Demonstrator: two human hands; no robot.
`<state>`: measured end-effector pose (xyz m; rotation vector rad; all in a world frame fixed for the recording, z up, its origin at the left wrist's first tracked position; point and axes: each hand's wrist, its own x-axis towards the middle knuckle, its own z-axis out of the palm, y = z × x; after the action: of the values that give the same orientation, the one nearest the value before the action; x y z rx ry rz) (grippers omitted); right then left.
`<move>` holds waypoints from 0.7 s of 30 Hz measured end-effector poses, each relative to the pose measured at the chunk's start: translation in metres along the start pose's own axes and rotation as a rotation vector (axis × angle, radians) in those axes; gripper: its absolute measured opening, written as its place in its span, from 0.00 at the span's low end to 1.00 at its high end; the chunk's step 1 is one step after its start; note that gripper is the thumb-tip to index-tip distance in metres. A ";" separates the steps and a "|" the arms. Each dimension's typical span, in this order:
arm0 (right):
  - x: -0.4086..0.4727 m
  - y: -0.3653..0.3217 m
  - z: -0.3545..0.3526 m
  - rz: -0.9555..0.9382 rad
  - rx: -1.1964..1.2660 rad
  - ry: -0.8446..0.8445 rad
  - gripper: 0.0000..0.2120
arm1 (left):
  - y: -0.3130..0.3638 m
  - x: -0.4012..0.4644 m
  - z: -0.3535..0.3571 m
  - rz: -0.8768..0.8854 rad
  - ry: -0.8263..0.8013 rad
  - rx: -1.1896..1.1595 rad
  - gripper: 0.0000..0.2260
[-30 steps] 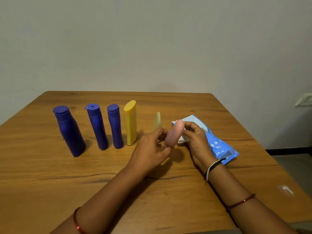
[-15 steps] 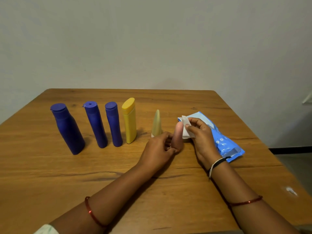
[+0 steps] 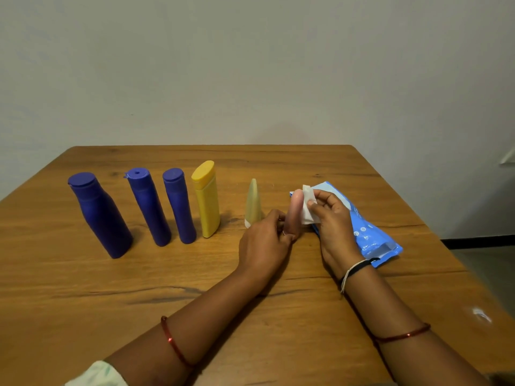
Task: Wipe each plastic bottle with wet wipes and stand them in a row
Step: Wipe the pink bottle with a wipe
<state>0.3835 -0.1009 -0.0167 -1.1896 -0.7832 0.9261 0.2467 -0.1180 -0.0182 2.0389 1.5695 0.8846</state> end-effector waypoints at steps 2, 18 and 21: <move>0.000 0.001 -0.001 -0.020 0.002 -0.002 0.11 | 0.002 -0.001 0.001 0.003 0.011 0.020 0.13; -0.009 -0.013 -0.002 -0.237 -0.151 0.158 0.08 | 0.014 0.005 0.010 0.030 0.050 0.167 0.17; -0.010 -0.014 -0.002 -0.232 -0.148 0.137 0.12 | 0.017 0.005 0.009 0.030 0.052 0.176 0.16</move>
<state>0.3831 -0.1127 -0.0042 -1.2465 -0.8687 0.5981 0.2651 -0.1178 -0.0123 2.1813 1.7020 0.8432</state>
